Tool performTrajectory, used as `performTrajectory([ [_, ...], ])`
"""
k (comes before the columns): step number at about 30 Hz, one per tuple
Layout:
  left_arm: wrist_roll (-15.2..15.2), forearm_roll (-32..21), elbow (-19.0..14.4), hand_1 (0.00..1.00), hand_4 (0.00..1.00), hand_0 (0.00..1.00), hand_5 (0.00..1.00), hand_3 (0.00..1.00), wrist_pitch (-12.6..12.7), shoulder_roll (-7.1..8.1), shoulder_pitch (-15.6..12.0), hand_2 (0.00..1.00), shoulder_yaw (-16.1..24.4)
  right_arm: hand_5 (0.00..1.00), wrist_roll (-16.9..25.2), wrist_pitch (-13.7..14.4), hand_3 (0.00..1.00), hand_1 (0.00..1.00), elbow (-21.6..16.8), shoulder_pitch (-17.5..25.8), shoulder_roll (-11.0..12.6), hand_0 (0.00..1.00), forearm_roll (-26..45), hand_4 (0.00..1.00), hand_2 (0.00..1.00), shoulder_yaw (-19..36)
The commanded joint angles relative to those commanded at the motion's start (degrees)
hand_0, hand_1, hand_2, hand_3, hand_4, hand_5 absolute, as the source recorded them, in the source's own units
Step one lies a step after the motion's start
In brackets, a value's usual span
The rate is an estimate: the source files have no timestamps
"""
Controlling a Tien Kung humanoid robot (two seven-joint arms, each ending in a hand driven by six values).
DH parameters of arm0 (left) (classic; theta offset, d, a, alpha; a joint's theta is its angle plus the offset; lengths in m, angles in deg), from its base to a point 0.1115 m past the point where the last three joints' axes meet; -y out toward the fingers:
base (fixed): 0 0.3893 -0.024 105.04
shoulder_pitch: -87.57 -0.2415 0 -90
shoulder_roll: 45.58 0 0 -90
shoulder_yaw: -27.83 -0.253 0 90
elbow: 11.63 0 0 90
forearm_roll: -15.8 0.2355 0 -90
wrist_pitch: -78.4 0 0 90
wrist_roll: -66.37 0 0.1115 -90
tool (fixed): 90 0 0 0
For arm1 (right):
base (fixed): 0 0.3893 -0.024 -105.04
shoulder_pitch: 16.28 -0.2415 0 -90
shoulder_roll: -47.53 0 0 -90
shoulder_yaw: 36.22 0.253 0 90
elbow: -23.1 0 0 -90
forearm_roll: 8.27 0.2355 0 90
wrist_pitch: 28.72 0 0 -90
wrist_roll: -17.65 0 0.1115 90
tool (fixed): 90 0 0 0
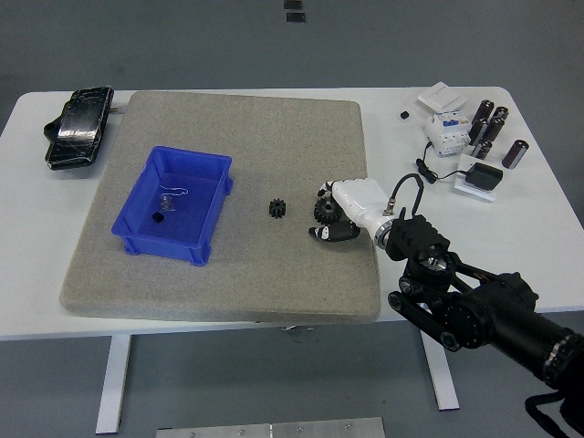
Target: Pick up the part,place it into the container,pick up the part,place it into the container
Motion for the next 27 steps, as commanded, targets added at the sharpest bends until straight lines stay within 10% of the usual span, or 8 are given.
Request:
performTrajectory([
  [2, 0.0, -0.04, 0.0, 0.619, 0.675, 0.664, 0.489, 0.581, 0.0, 0.01, -0.01, 0.576, -0.03, 0.347, 0.06, 0.05, 0.678, 0.588, 0.06, -0.01, 0.03, 0.482, 0.12, 0.724, 0.552, -0.08],
  [3, 0.01, -0.05, 0.0, 0.619, 0.675, 0.664, 0.489, 0.581, 0.0, 0.01, -0.02, 0.576, -0.04, 0.067, 0.1, 0.08, 0.654, 0.581, 0.11, -0.01, 0.04, 0.481, 0.2, 0.583, 0.517, -0.14],
  [18, 0.1, -0.43, 0.0, 0.619, 0.674, 0.664, 0.49, 0.582, 0.06, -0.04, -0.06, 0.577, -0.31, 0.002, 0.96, 1.71, 0.572, 0.577, 0.65, -0.29, 0.22, 0.497, 0.9, 0.557, 0.488, -0.99],
  [27, -0.05, -0.41, 0.0, 0.619, 0.674, 0.664, 0.494, 0.581, 0.11, -0.11, -0.21, 0.578, -0.2, 0.002, 0.5, 2.77, 0.567, 0.574, -6.78, -2.56, 0.17, 0.508, 0.03, 0.546, 0.486, -2.64],
])
